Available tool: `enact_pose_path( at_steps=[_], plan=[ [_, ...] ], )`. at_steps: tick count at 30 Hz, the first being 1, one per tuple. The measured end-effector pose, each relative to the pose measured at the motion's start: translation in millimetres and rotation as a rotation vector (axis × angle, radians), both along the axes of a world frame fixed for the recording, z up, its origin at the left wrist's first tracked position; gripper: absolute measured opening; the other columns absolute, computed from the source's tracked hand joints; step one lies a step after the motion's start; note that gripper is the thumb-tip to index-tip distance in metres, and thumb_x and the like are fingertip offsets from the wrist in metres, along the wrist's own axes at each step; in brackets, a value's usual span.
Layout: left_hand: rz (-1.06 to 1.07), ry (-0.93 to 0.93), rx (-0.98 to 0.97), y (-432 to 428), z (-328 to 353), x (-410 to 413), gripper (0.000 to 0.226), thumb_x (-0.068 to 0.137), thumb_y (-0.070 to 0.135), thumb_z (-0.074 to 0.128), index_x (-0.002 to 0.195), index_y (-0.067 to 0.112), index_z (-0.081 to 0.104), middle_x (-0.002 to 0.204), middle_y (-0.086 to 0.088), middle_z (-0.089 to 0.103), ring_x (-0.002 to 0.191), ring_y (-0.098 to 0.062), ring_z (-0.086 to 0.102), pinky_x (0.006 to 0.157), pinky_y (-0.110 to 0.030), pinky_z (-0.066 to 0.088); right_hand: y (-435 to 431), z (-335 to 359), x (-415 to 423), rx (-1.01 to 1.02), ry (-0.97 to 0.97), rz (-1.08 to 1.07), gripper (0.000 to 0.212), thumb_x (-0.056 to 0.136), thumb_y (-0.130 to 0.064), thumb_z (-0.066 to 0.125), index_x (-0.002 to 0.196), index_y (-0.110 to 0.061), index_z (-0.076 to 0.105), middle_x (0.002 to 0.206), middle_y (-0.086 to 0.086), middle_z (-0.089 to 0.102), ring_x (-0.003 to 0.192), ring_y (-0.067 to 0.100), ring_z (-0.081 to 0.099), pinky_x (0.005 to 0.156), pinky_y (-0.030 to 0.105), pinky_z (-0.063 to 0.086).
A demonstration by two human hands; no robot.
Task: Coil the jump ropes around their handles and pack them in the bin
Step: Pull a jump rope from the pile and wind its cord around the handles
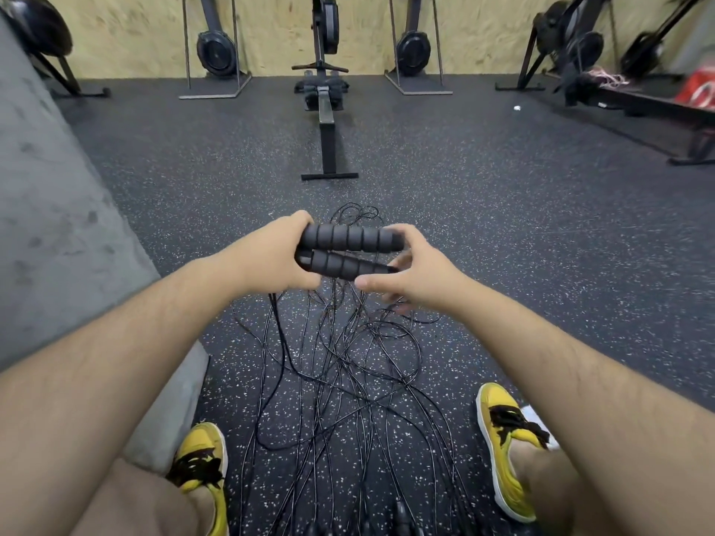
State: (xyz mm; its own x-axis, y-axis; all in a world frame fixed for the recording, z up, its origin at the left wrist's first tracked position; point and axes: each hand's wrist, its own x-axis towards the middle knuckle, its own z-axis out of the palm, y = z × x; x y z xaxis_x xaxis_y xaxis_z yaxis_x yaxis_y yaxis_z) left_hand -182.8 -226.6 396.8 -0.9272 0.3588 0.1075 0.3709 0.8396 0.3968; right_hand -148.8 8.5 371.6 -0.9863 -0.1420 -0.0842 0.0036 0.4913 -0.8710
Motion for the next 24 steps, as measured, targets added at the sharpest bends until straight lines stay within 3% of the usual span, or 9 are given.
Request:
enact_pose_path(
  at_steps=[3, 6, 8, 10, 12, 14, 17, 20, 24],
  plan=[
    [0.028, -0.013, -0.007, -0.3, -1.5, 0.7, 0.044, 0.07, 0.022, 0.078, 0.102, 0.017, 0.047, 0.088, 0.002, 0.06, 0.07, -0.014, 0.057, 0.057, -0.032, 0.044, -6.9, -1.7, 2.3, -0.243, -0.073, -0.012, 0.095, 0.074, -0.01, 0.087, 0.141, -0.04, 0.027, 0.113, 0.016, 0.061, 0.067, 0.023, 0.07, 0.059, 0.033, 0.058],
    [0.013, 0.005, -0.03, 1.7, -3.2, 2.9, 0.057, 0.068, 0.025, 0.076, 0.117, 0.022, 0.047, 0.1, 0.002, 0.059, 0.082, -0.018, 0.062, 0.071, -0.039, 0.054, -12.3, -2.5, 2.8, -0.181, -0.002, -0.041, 0.093, 0.073, -0.008, 0.086, 0.137, -0.044, 0.029, 0.112, 0.015, 0.062, 0.065, 0.017, 0.065, 0.058, 0.029, 0.056],
    [-0.009, 0.012, -0.069, 1.1, -4.5, 3.3, 0.075, 0.069, 0.029, 0.075, 0.134, 0.035, 0.038, 0.11, 0.001, 0.054, 0.089, -0.022, 0.061, 0.08, -0.04, 0.054, -12.1, -3.8, 2.5, -0.185, 0.001, -0.053, 0.097, 0.073, -0.009, 0.086, 0.137, -0.047, 0.025, 0.113, 0.015, 0.062, 0.067, 0.019, 0.065, 0.059, 0.03, 0.057],
    [-0.011, 0.024, -0.127, 0.6, -6.0, 3.3, 0.079, 0.072, 0.033, 0.074, 0.137, 0.045, 0.032, 0.107, 0.001, 0.049, 0.089, -0.023, 0.059, 0.081, -0.038, 0.051, -13.0, -4.3, 1.9, -0.198, 0.04, -0.068, 0.102, 0.072, -0.011, 0.086, 0.138, -0.052, 0.02, 0.114, 0.014, 0.062, 0.071, 0.02, 0.067, 0.062, 0.034, 0.059],
    [-0.001, 0.045, -0.158, 1.5, -7.2, 2.3, 0.074, 0.073, 0.035, 0.073, 0.134, 0.045, 0.034, 0.104, 0.0, 0.049, 0.088, -0.025, 0.059, 0.078, -0.035, 0.048, -14.0, -4.5, 1.3, -0.084, 0.158, -0.08, 0.105, 0.071, -0.016, 0.085, 0.141, -0.053, 0.017, 0.123, 0.008, 0.058, 0.088, 0.021, 0.068, 0.078, 0.041, 0.059],
    [-0.003, 0.057, -0.154, 3.4, -6.4, 2.7, 0.069, 0.072, 0.036, 0.073, 0.131, 0.044, 0.036, 0.102, 0.001, 0.049, 0.088, -0.026, 0.06, 0.077, -0.035, 0.049, -14.7, -5.1, 2.0, 0.15, 0.277, -0.057, 0.098, 0.071, -0.024, 0.084, 0.142, -0.051, 0.021, 0.13, 0.002, 0.044, 0.107, 0.022, 0.059, 0.093, 0.039, 0.051],
    [-0.039, 0.104, -0.198, 8.5, -3.9, 6.2, 0.07, 0.072, 0.036, 0.074, 0.131, 0.042, 0.036, 0.104, 0.0, 0.047, 0.083, -0.029, 0.06, 0.078, -0.04, 0.053, -17.5, -6.8, 2.1, 0.575, 0.435, -0.088, 0.079, 0.068, -0.04, 0.079, 0.135, -0.042, 0.038, 0.14, 0.0, 0.028, 0.123, 0.026, 0.041, 0.094, 0.041, 0.047],
    [-0.077, 0.134, -0.218, 15.9, -4.4, 10.3, 0.066, 0.072, 0.035, 0.074, 0.129, 0.032, 0.04, 0.105, 0.0, 0.044, 0.08, -0.03, 0.059, 0.077, -0.042, 0.053, -21.4, -7.2, -3.8, 0.82, 0.572, -0.096, 0.056, 0.073, -0.04, 0.074, 0.119, -0.023, 0.049, 0.125, 0.002, 0.047, 0.113, 0.029, 0.047, 0.087, 0.042, 0.045],
    [-0.183, 0.278, -0.321, 17.5, -9.4, 9.7, 0.059, 0.07, 0.042, 0.07, 0.118, 0.015, 0.052, 0.107, -0.001, 0.045, 0.096, -0.024, 0.049, 0.085, -0.041, 0.048, -23.5, -7.4, -4.4, 0.732, 0.502, -0.024, 0.038, 0.08, -0.029, 0.069, 0.107, -0.015, 0.047, 0.111, 0.005, 0.054, 0.102, 0.03, 0.051, 0.081, 0.041, 0.047]
  ],
)
